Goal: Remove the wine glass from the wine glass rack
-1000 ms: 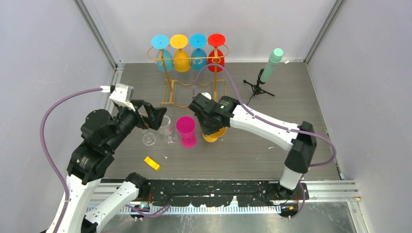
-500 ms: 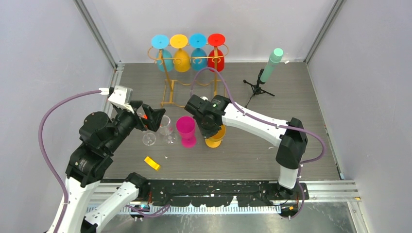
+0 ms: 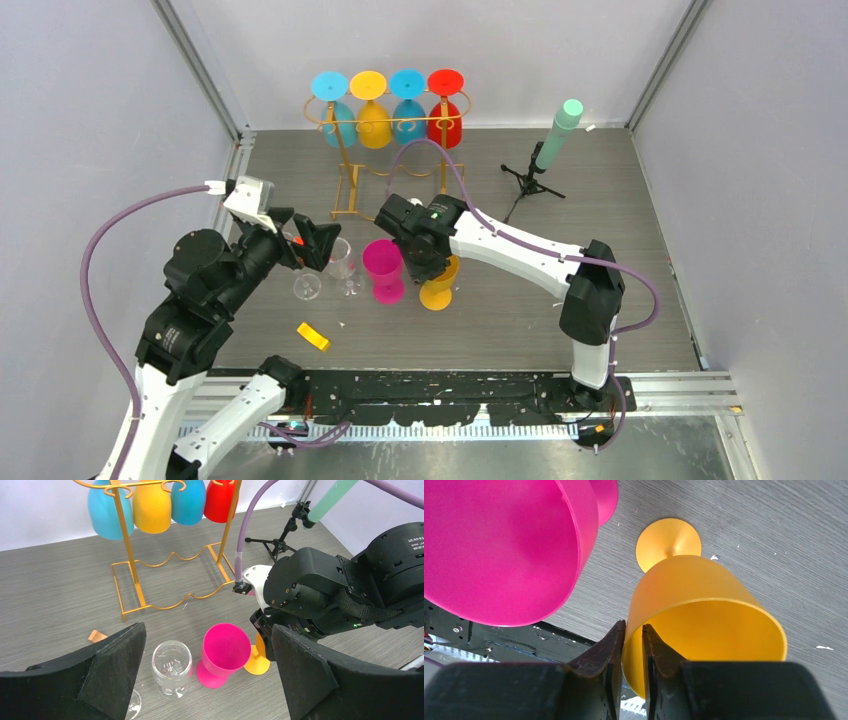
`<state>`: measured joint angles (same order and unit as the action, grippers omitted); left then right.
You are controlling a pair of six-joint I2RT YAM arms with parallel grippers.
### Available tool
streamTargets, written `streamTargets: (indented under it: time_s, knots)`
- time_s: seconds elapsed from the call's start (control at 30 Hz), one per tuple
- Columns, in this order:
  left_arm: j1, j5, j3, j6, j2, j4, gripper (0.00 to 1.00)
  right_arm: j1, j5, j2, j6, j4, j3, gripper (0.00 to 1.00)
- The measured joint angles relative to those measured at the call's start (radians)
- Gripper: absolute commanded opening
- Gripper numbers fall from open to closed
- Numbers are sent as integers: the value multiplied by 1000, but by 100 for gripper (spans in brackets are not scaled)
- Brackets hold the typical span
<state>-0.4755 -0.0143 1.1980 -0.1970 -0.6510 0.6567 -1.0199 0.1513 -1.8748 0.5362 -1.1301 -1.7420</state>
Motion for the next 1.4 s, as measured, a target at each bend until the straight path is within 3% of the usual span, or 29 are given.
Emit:
streamTargets:
  time_s: [0.17,0.33,0.47,0.8,0.87,1.03,1.4]
  knots:
    - [0,0,0,0,-6,2,100,0,6,0,-6,12,-10,26]
    - [0,0,0,0,-6,7,100,0,21,0,-8,27,-23,8]
    - [0,0,0,0,-6,8,100,0,34,0,-7,41,-23,1]
    - [0,0,8,-3,-12,10,100,0,45,0,-8,65,-24,1]
    - [0,0,8,-4,-13,11,100,0,45,0,-8,69,-24,5]
    - [0,-1,8,-5,-14,14,100,0,41,0,-3,75,-24,32]
    - [0,-37,26,-88,-56,3,100,0,68,35,5,87,-24,45]
